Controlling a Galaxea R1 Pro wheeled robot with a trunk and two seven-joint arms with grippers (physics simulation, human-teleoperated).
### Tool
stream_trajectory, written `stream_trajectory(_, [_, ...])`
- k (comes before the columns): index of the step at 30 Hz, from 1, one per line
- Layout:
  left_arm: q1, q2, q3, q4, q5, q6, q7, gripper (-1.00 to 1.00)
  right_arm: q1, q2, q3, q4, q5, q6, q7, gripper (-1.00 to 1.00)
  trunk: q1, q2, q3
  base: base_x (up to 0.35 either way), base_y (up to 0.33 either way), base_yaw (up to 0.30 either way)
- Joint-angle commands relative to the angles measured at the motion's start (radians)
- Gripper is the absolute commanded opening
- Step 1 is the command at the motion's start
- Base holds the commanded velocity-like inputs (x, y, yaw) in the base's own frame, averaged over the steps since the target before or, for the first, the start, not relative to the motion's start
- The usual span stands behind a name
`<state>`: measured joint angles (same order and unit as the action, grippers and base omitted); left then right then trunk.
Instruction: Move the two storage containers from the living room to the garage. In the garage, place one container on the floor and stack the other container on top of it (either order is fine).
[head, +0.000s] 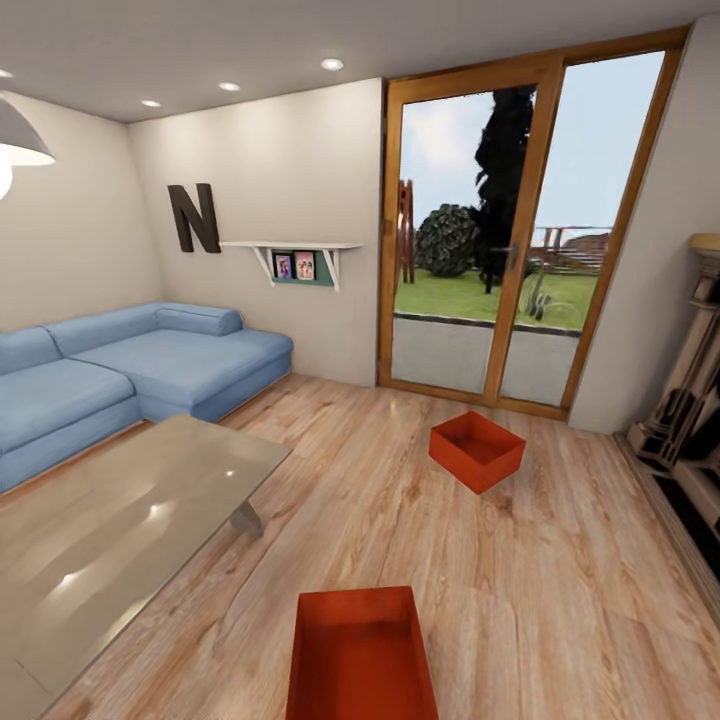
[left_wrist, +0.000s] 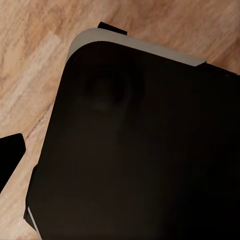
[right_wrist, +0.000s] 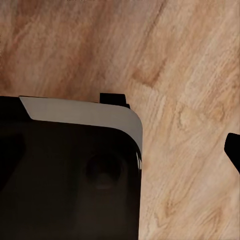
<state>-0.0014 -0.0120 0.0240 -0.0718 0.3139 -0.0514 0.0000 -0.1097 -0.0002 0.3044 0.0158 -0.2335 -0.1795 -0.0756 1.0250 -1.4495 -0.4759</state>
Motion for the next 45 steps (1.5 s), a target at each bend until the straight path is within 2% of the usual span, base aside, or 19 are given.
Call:
stream_trajectory(1, [0.0, 0.0, 0.002, 0.0, 0.004, -0.002, 0.0, 1.0, -0.001, 0.0, 0.009, 0.002, -0.009, -0.004, -0.001, 1.0, 0.0, 0.0, -0.001, 0.001, 0.0, 0.026])
stream_trajectory(45, [0.0, 0.001, 0.002, 0.0, 0.004, -0.002, 0.001, 1.0, -0.001, -0.001, 0.009, 0.001, -0.008, -0.004, -0.001, 1.0, 0.0, 0.0, -0.001, 0.042, -0.023, 0.001])
